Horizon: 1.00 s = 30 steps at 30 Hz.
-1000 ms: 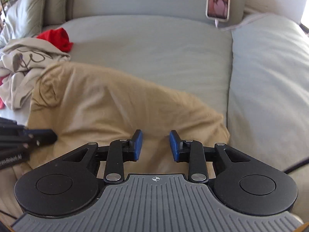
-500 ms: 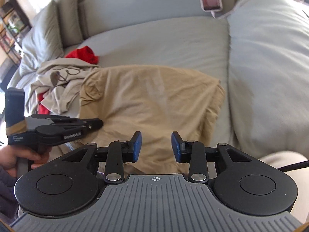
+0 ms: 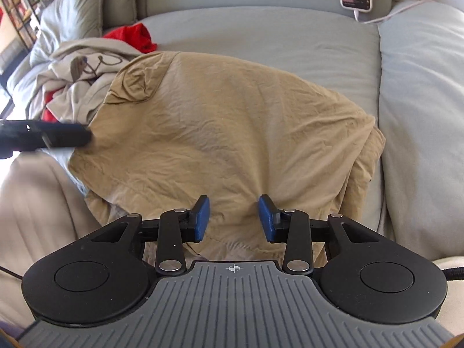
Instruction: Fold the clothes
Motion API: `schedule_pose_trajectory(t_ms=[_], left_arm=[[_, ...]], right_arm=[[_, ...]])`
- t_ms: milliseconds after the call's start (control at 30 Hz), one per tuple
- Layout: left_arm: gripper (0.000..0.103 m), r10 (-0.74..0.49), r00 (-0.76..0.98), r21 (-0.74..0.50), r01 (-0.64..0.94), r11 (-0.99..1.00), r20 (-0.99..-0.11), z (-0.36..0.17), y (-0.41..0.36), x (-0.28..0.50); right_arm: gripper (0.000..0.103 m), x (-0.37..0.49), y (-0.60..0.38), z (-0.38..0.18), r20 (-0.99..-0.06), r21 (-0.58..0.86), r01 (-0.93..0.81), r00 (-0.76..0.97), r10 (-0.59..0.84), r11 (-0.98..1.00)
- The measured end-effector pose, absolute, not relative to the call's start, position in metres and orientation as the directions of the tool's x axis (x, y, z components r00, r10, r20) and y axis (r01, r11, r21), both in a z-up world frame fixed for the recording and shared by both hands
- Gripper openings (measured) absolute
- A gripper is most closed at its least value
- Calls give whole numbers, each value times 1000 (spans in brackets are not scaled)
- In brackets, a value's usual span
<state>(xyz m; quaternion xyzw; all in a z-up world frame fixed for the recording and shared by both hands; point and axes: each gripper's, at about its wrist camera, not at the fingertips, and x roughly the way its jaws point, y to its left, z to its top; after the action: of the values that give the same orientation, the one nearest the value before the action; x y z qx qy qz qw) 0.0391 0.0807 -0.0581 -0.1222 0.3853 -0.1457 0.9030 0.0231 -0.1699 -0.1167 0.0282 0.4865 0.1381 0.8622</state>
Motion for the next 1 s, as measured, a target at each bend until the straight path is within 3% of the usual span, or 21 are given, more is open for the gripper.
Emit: schedule_pose_trajectory(t_ms=[100,467,533,600,667,800,933,1000], left_arm=[[82,-336,624,-369,81,926,-705,-70,95,62],[80,-431,407,-401,160,902,-806,-111,68,99],[73,-438,367,-401,175,899,-821,-117,63,105],[56,-439,347,-394,196,898,-829,-117,59,105],[50,-426,346,-369,219,903,-836,-115,57,101],[28,-408,358,-343,232,910,-840,-109,53,92],[24,-380,383,-314,225,923,-842,-101,51,84],[24,-378,384,-317,213,924,-842,-104,53,84]], right_arm=[[40,23,-169,-116,-833,183,-204,488,262,962],[40,25,-173,-117,-830,211,-192,483,279,958],[40,25,-176,-117,-826,231,-184,482,292,955],[40,25,-182,-118,-819,264,-171,480,314,949],[40,27,-190,-119,-810,315,-144,475,345,938],[39,27,-205,-123,-789,405,-92,468,398,910],[42,25,-210,-122,-779,445,-58,468,418,894],[51,20,-214,-117,-768,482,-27,469,437,876]])
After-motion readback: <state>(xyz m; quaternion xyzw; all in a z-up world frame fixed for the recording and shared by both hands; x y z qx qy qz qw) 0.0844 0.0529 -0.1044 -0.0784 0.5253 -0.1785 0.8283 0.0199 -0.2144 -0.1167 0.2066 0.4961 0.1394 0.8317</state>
